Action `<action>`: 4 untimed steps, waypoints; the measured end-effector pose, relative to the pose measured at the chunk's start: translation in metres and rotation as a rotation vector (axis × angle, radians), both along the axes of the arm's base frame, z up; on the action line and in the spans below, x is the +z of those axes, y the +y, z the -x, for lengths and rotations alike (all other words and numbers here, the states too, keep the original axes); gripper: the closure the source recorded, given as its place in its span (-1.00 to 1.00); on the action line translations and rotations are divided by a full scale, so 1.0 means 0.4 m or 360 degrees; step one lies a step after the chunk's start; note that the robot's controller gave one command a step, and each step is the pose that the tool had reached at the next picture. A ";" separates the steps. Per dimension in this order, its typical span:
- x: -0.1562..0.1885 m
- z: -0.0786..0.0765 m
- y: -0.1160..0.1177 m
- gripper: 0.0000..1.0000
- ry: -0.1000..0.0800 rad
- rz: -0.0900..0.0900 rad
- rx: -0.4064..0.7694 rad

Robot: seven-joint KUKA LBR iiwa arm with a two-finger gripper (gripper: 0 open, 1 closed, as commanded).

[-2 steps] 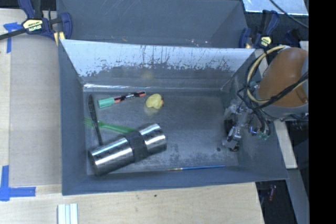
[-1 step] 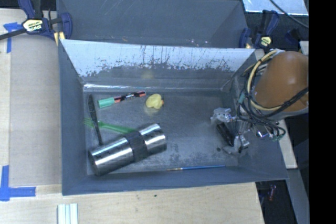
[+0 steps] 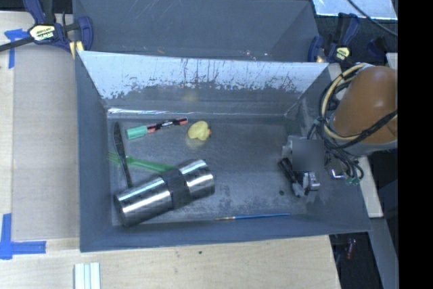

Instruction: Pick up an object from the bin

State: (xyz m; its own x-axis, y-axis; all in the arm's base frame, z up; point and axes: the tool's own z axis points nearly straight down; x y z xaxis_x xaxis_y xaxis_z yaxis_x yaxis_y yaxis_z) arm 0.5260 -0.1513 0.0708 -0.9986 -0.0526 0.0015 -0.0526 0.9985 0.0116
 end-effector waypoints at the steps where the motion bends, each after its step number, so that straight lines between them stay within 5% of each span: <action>1: 0.004 -0.055 -0.012 1.00 -0.0015 -0.0022 0.0344; 4: 0.080 -0.051 -0.011 1.00 -0.0009 -0.0024 0.0344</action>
Offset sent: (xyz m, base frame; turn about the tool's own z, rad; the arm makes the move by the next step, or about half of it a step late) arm 0.0000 0.0000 0.0000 0.0000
